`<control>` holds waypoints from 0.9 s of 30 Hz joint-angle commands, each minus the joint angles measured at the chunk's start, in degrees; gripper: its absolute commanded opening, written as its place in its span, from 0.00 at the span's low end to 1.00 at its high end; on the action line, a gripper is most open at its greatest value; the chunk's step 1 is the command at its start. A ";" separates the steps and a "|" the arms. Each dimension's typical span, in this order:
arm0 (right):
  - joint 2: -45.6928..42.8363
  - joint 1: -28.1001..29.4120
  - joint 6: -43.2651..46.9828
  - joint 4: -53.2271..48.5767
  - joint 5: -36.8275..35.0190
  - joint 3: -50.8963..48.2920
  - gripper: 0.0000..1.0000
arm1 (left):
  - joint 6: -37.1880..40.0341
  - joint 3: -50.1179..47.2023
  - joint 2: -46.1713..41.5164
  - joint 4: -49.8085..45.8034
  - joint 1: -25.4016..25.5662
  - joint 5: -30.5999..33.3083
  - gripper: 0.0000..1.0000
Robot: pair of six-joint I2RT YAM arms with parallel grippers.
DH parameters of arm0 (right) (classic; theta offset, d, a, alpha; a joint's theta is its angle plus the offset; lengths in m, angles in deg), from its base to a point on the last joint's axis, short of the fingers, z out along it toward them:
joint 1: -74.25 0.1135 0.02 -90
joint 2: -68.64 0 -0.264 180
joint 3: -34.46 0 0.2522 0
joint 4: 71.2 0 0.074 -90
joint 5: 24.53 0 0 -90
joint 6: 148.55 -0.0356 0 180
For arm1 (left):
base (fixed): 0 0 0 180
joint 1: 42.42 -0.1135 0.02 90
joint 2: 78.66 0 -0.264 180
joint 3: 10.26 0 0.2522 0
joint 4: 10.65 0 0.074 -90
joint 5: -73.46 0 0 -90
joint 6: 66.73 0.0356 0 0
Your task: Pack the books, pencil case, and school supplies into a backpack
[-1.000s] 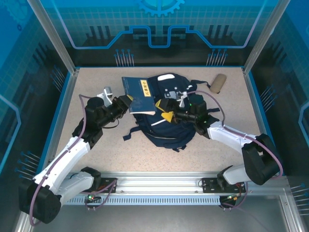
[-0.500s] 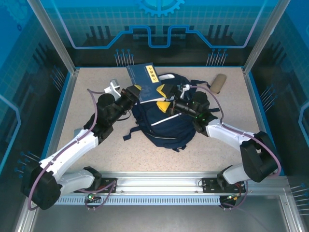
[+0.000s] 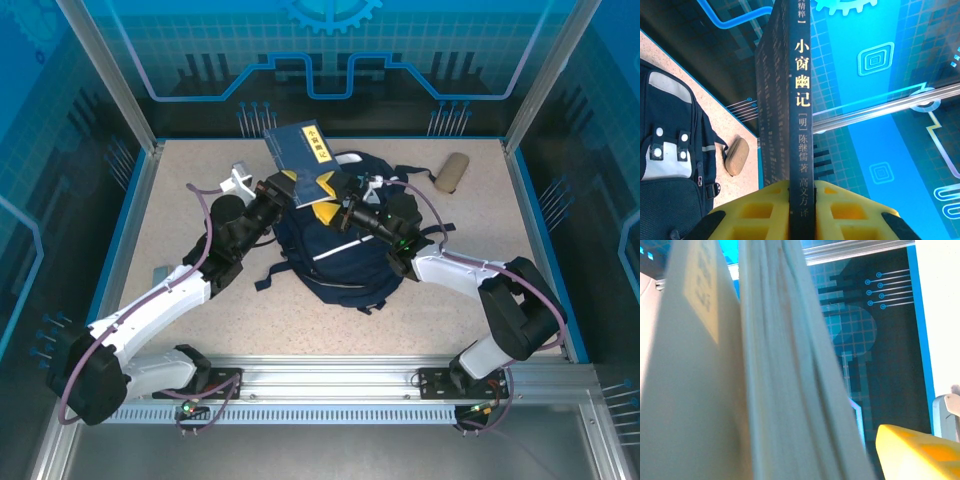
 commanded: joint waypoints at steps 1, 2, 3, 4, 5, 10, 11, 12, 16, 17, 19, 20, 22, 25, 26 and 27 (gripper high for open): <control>-0.25 0.43 -0.79 3.79 -2.42 0.04 0.64 | 0.35 0.44 -1.28 4.63 0.50 2.29 0.16; -0.22 0.44 -0.91 4.03 -2.60 -0.13 0.60 | 0.44 0.46 -1.54 4.05 0.50 2.39 0.16; -0.16 0.38 -0.99 4.08 -2.67 -0.12 0.57 | 0.65 0.54 -1.79 3.56 0.48 2.47 0.16; -0.09 0.34 -1.08 4.00 -2.73 -0.07 0.54 | 0.78 0.57 -2.04 3.41 0.54 2.48 0.16; 0.01 0.35 -1.18 4.04 -2.95 -0.24 0.50 | 0.80 0.41 -2.18 3.29 0.54 2.56 0.16; 0.33 0.34 -1.82 3.09 -3.40 -0.72 0.34 | 0.23 -0.65 -2.38 2.81 0.54 2.81 0.16; 0.41 0.34 -1.76 2.94 -3.41 -0.69 0.31 | 0.12 -0.85 -2.33 2.89 0.55 2.84 0.15; 0.45 0.32 -1.61 2.90 -3.38 -0.66 0.28 | -0.04 -1.07 -2.23 2.97 0.48 2.82 0.15; 0.46 -0.05 -0.05 1.56 -3.16 -0.77 0.17 | 0.13 -1.61 -2.54 1.15 0.50 3.25 0.17; 0.33 -0.31 0.73 0.57 -2.88 -0.67 0.14 | 0.42 -1.53 -2.83 -0.39 0.44 3.49 0.22; -0.13 -0.88 3.15 -2.92 -1.81 -0.15 0.10 | 0.77 -1.23 -3.71 -4.70 0.48 4.52 0.41; -0.60 -1.46 4.79 -5.58 -0.91 0.39 0.07 | 0.80 -1.21 -4.22 -7.31 0.45 5.30 0.53; -1.53 -2.56 9.12 -12.31 1.06 1.81 0.05 | 1.61 -1.20 -4.74 -11.36 0.22 5.37 0.70; -4.06 -4.38 18.97 -28.67 3.82 6.36 0.02 | 5.44 -1.75 -5.52 -15.33 -0.09 3.27 0.84; -5.07 -4.86 23.13 -33.76 3.81 7.66 0.02 | 7.14 -1.57 -5.61 -17.40 -0.16 2.36 0.88; -6.07 -5.31 26.59 -37.48 3.61 8.39 0.02 | 9.37 -1.41 -5.68 -18.73 -0.20 1.27 0.91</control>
